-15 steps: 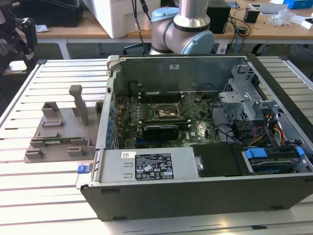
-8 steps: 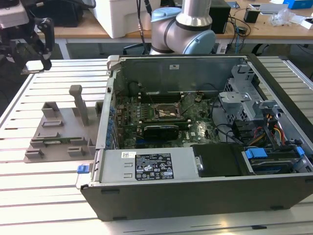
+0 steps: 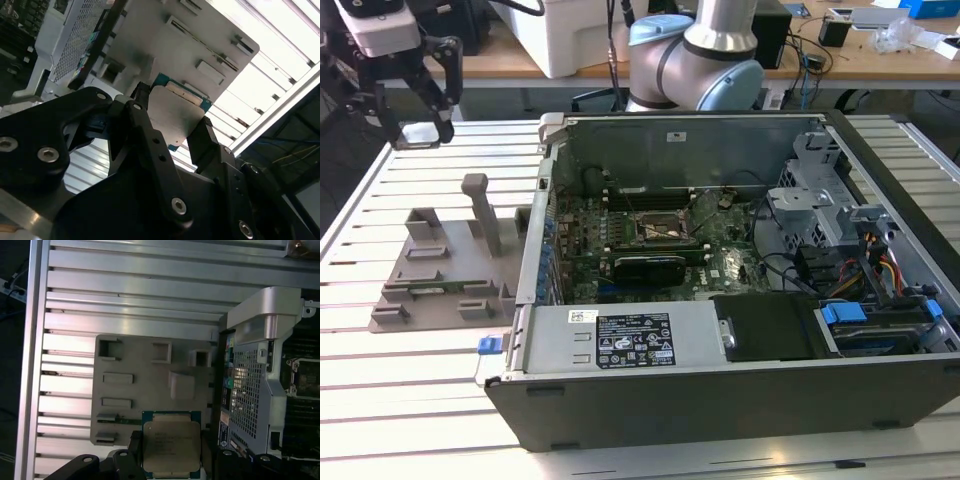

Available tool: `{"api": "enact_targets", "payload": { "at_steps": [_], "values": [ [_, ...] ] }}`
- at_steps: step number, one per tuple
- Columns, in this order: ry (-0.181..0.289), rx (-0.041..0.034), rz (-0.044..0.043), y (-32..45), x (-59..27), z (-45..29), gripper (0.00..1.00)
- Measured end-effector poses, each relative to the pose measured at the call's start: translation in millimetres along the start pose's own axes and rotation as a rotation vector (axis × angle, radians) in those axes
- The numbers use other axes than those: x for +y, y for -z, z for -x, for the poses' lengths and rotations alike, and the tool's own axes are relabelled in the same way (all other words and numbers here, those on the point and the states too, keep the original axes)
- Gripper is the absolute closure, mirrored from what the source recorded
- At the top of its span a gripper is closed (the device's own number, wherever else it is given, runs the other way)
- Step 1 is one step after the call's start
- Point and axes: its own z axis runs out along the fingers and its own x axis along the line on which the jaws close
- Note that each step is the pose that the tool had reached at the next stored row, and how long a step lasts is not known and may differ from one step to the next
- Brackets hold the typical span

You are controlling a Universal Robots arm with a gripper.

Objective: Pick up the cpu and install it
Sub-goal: 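Pick up the cpu and move it towards the insertion slot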

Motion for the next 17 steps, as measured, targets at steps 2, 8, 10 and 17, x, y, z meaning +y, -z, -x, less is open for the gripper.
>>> {"api": "enact_targets", "payload": {
  "at_steps": [2,8,10,17],
  "values": [
    [0.0,-0.0001,0.0001,-0.2,-0.6,8.2,0.45],
    [0.0,0.0,0.0,-0.9,-3.4,46.2,0.45],
    [0.0,-0.0001,0.0001,-1.1,-3.9,52.7,0.45],
    [0.0,0.0,0.0,-1.5,-5.5,73.9,0.45]
  ]
}}
